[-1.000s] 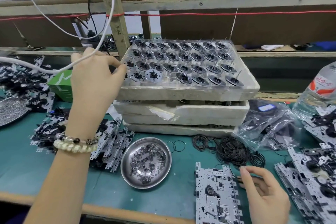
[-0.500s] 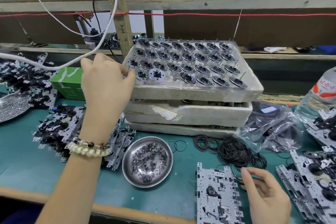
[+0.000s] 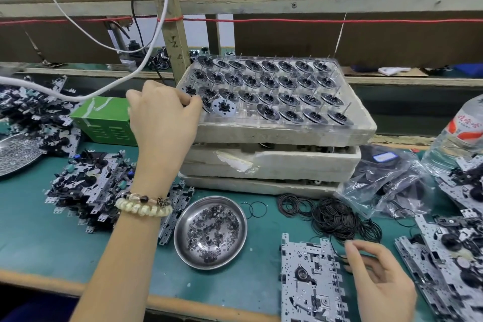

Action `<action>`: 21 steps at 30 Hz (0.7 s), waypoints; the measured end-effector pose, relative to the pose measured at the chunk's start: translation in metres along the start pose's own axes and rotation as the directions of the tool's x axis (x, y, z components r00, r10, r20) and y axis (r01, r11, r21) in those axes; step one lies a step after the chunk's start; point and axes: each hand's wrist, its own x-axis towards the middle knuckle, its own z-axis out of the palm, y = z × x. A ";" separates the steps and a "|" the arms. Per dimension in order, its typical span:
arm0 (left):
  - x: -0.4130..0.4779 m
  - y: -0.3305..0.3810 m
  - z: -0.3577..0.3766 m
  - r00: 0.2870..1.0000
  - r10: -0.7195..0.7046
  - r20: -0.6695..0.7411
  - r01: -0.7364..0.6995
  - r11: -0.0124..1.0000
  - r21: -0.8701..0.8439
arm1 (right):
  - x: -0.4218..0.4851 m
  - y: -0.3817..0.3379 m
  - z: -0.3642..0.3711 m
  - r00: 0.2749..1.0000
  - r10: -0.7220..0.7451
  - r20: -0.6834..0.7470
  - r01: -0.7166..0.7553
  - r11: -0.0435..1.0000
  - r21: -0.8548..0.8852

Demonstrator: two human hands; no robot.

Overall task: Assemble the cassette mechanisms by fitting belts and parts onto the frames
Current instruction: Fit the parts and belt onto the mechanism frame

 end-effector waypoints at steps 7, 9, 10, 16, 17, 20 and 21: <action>-0.003 0.001 -0.004 0.995 -0.002 -0.098 -0.001 0.999 -0.034 | 0.000 0.003 0.001 1.000 -0.013 -0.015 0.013 1.000 -0.010; -0.007 0.000 -0.013 0.992 0.025 -0.125 -0.036 0.995 -0.093 | 0.000 0.002 0.001 0.999 -0.036 -0.024 0.036 0.999 0.000; -0.010 -0.001 -0.018 0.990 0.044 -0.132 -0.061 0.989 -0.133 | 0.000 0.002 0.002 0.998 -0.053 -0.028 0.053 0.998 0.017; -0.065 -0.005 -0.037 0.979 0.142 0.149 -0.036 0.832 -0.554 | 0.009 -0.044 -0.006 0.982 0.161 0.102 -0.190 0.877 0.441; -0.076 -0.005 -0.037 0.961 0.155 0.231 0.023 0.784 -0.620 | 0.011 -0.057 -0.006 0.955 0.235 0.181 -0.296 0.772 0.562; -0.109 -0.003 -0.034 0.874 0.200 0.443 0.224 0.643 -0.732 | 0.015 -0.092 0.000 0.910 0.283 0.303 -0.414 0.649 0.638; -0.119 -0.001 -0.030 0.835 0.213 0.507 0.289 0.614 -0.734 | 0.014 -0.101 0.003 0.905 0.284 0.316 -0.423 0.663 0.618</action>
